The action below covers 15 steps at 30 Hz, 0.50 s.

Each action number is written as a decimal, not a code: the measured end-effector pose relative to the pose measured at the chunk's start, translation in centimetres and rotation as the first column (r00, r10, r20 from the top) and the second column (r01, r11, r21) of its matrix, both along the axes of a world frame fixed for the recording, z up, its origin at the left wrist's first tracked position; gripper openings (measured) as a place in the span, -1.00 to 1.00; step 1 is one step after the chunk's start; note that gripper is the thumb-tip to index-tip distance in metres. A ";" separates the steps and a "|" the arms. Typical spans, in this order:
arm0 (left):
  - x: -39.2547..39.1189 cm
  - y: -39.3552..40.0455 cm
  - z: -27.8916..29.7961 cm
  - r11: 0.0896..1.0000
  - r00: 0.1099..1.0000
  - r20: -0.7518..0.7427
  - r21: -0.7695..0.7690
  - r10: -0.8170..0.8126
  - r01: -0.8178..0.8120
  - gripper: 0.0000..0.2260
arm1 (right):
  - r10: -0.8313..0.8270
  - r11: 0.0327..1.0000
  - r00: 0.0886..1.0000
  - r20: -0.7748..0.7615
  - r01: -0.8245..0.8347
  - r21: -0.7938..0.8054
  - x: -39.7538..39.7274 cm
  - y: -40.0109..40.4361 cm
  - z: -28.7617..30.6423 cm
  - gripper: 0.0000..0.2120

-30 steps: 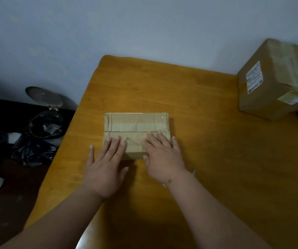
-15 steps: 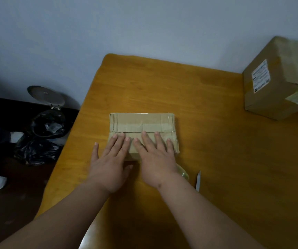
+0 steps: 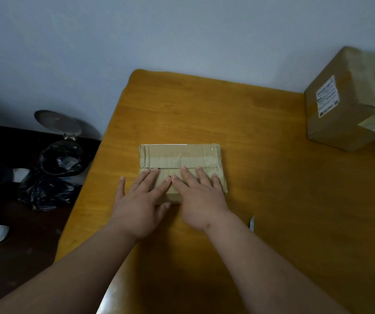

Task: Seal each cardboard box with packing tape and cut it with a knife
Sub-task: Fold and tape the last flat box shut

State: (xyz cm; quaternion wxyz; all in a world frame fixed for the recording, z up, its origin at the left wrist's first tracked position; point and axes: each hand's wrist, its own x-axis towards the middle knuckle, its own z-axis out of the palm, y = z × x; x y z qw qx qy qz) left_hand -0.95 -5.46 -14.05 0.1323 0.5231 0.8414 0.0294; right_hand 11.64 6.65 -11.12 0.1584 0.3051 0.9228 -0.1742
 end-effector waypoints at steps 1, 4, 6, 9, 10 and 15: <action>0.0 0.0 0.2 1.000 1.000 0.010 0.014 0.016 -0.016 -0.43 | -0.024 1.000 0.999 -0.042 0.024 -0.011 0.1 0.3 0.3 -0.36; 0.4 -0.2 -0.1 0.997 0.985 0.167 0.056 0.039 -0.049 -0.42 | -0.058 0.998 0.995 -0.084 0.055 -0.032 0.6 0.7 0.7 -0.42; 0.5 -0.1 -0.1 0.988 0.946 0.320 0.121 0.052 -0.095 -0.42 | -0.027 0.999 0.997 -0.071 0.024 -0.041 0.6 0.8 0.8 -0.41; -0.1 -0.4 0.2 0.951 0.905 0.402 0.203 0.135 -0.232 -0.39 | -0.061 0.998 0.993 -0.101 0.061 -0.006 0.9 1.2 1.0 -0.41; -0.2 -0.7 0.1 0.946 0.893 0.421 0.191 0.161 -0.261 -0.35 | -0.082 0.996 0.992 -0.097 0.085 0.034 1.2 1.3 0.9 -0.41; -0.5 -1.3 -0.3 0.971 0.828 0.536 0.057 0.165 -0.231 -0.19 | -0.051 0.998 0.995 0.091 0.047 0.045 1.9 2.0 0.8 -0.40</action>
